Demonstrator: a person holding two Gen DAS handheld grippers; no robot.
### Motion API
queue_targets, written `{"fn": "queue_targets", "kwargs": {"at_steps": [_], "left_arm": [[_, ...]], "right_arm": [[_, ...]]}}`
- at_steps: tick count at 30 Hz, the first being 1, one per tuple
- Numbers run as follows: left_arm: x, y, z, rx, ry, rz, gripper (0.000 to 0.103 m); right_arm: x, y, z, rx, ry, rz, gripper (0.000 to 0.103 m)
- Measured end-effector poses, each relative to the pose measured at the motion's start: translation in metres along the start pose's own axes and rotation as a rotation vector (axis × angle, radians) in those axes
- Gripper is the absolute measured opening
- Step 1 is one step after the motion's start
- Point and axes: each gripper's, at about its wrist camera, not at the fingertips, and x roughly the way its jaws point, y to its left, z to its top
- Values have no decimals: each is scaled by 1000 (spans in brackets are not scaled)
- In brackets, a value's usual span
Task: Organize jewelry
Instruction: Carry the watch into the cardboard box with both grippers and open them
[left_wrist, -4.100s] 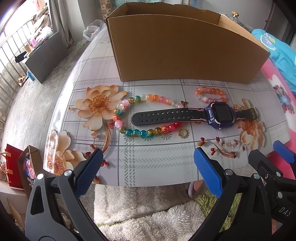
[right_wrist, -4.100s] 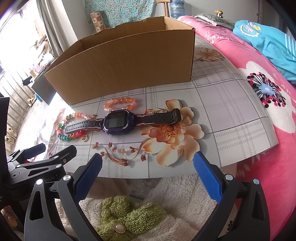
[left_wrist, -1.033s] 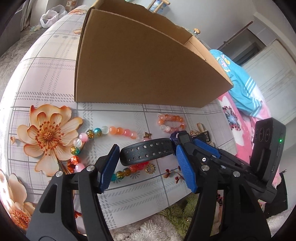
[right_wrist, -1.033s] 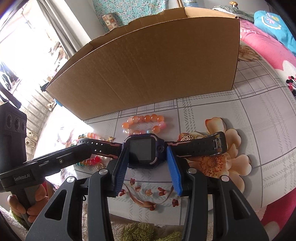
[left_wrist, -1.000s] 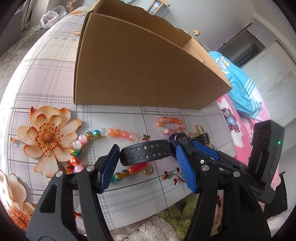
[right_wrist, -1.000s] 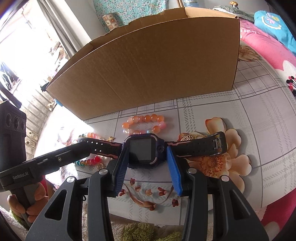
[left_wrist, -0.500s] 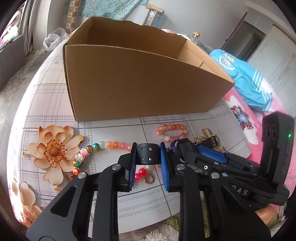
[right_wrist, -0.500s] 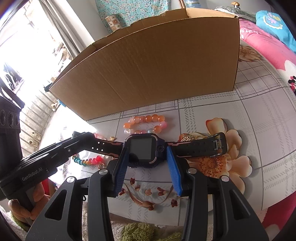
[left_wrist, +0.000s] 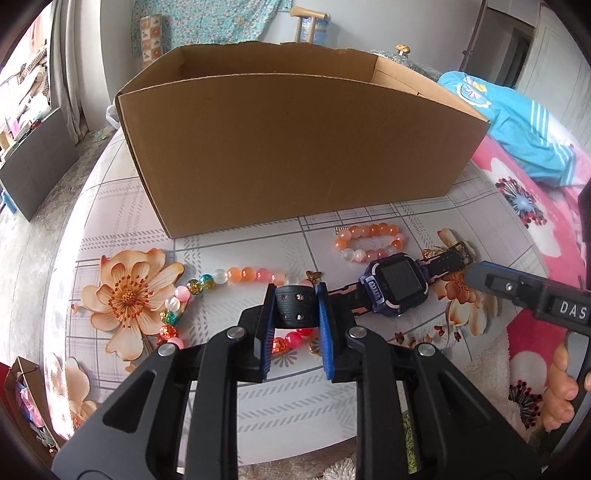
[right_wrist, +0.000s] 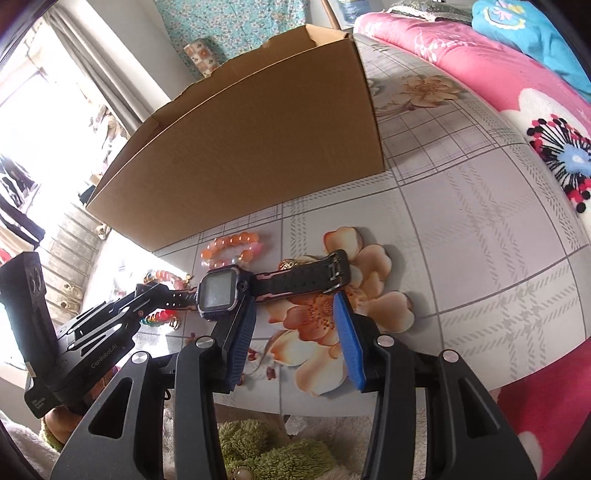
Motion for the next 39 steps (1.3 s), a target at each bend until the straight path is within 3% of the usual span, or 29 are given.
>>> {"fn": "queue_targets", "kwargs": {"at_steps": [8, 17, 20, 22, 25, 28, 39], "left_arm": [[3, -2, 1, 6, 7, 1, 20], [5, 0, 0, -3, 8, -12, 20], [5, 2, 1, -3, 7, -16, 20], [5, 2, 1, 1, 4, -15, 20], [7, 3, 0, -7, 2, -13, 20], [4, 6, 0, -13, -10, -29, 19], [-69, 16, 16, 14, -197, -203, 18]], "right_arm": [[9, -15, 13, 22, 1, -44, 43], [10, -9, 19, 44, 0, 76, 43], [3, -2, 19, 7, -32, 58, 34], [5, 3, 18, -21, -33, 13, 20], [6, 5, 16, -35, -51, -55, 5], [-3, 4, 12, -53, -85, -52, 5], [-82, 44, 31, -172, -236, 6, 4]]}}
